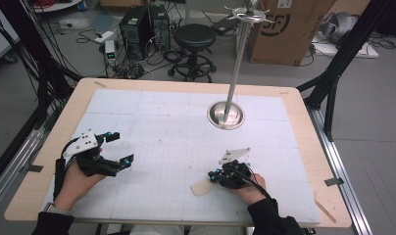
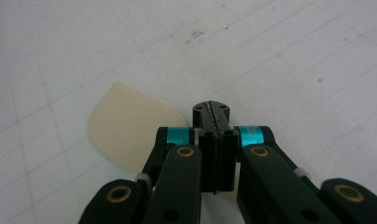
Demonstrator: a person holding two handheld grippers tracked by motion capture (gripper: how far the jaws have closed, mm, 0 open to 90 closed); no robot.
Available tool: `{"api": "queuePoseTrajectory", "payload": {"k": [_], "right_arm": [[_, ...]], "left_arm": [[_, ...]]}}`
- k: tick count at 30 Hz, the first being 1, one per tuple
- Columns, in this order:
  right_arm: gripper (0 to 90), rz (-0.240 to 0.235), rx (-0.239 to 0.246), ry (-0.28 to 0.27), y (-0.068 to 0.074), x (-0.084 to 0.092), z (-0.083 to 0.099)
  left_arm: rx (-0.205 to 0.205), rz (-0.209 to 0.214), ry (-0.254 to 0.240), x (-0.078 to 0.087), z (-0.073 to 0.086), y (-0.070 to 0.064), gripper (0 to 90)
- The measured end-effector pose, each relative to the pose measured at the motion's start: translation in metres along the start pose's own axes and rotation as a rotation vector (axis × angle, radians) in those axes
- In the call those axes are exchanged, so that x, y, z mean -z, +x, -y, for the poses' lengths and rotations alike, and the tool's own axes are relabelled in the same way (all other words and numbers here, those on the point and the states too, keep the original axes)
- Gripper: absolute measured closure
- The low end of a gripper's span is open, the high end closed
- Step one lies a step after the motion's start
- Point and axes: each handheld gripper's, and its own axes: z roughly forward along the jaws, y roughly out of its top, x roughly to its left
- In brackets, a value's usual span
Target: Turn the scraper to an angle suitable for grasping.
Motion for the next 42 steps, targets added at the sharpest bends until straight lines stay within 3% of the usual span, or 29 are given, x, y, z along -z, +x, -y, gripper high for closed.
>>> {"api": "queuePoseTrajectory", "payload": {"k": [10,12,14,16,18,19,25,27,35,42], "right_arm": [[90.0,-0.007,-0.008,-0.001,0.014,0.02,0.024],[90.0,0.017,0.018,0.01,0.014,0.023,0.023],[90.0,0.027,0.015,0.004,0.012,0.027,0.024],[90.0,0.042,-0.022,-0.018,0.004,0.037,0.029],[90.0,0.103,-0.085,-0.027,-0.012,0.052,0.042],[90.0,0.103,-0.085,-0.027,-0.012,0.052,0.042],[90.0,0.19,-0.217,-0.069,-0.04,0.069,0.067],[90.0,0.188,-0.223,-0.08,-0.043,0.068,0.066],[90.0,0.186,-0.158,-0.07,-0.044,0.036,0.034],[90.0,0.147,-0.075,-0.048,-0.032,0.004,0.001]], "left_arm": [[-0.004,-0.004,-0.006,0.001,-0.001,-0.001,1.7],[-0.008,0.001,0.0,-0.001,-0.001,-0.002,1.8],[-0.012,0.003,0.0,-0.001,-0.001,-0.002,1.8],[-0.008,0.001,-0.007,-0.001,-0.001,-0.002,1.8],[-0.003,-0.001,-0.008,-0.001,-0.001,0.0,1.8],[-0.002,-0.001,-0.008,-0.002,-0.001,0.0,1.8],[-0.013,0.004,0.007,-0.005,-0.001,-0.002,1.8],[-0.016,0.005,0.008,-0.005,-0.001,-0.004,1.8],[-0.026,-0.002,0.004,0.0,-0.002,-0.006,1.8],[-0.016,-0.023,0.009,0.01,0.002,-0.005,1.8]]}}
